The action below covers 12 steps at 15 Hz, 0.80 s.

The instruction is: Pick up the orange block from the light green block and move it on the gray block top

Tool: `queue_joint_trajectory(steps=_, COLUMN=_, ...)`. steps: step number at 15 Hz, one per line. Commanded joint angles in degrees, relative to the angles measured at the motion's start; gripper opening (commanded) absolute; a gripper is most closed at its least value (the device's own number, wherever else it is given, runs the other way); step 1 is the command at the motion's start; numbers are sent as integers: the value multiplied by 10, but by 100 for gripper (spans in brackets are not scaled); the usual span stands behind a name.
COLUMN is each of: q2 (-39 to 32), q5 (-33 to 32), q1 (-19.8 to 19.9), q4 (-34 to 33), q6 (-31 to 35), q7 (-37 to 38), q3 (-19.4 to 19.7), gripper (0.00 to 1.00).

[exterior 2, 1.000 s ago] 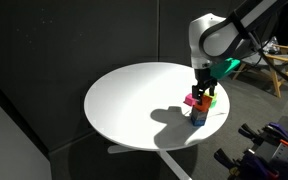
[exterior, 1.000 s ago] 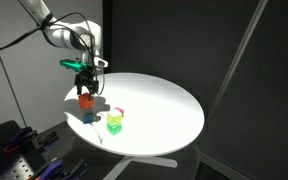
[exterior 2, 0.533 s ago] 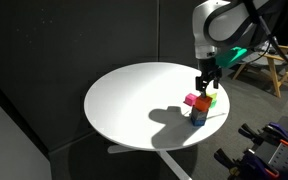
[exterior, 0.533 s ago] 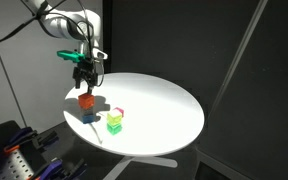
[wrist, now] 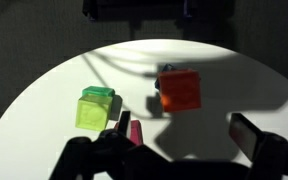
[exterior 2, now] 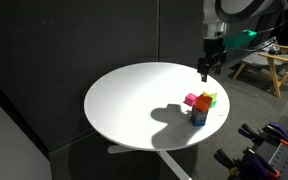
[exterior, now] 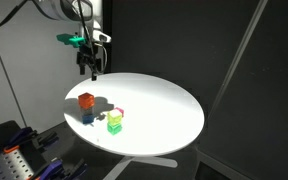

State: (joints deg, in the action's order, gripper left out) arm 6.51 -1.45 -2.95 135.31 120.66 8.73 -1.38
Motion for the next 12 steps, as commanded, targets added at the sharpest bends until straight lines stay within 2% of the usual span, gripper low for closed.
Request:
queue_joint_trajectory(steps=1, q2=59, q5=25, q1=12, q4=17, q6=-9, q7=-27, q3=8, gripper=100)
queue_joint_trajectory(steps=6, q2=124, q5=37, q1=22, q4=29, q6=-39, q7=-52, q3=20, gripper=100)
queue_joint_trajectory(steps=12, q2=196, q5=22, q1=35, q4=12, q6=-182, q7=-70, q3=34, gripper=100)
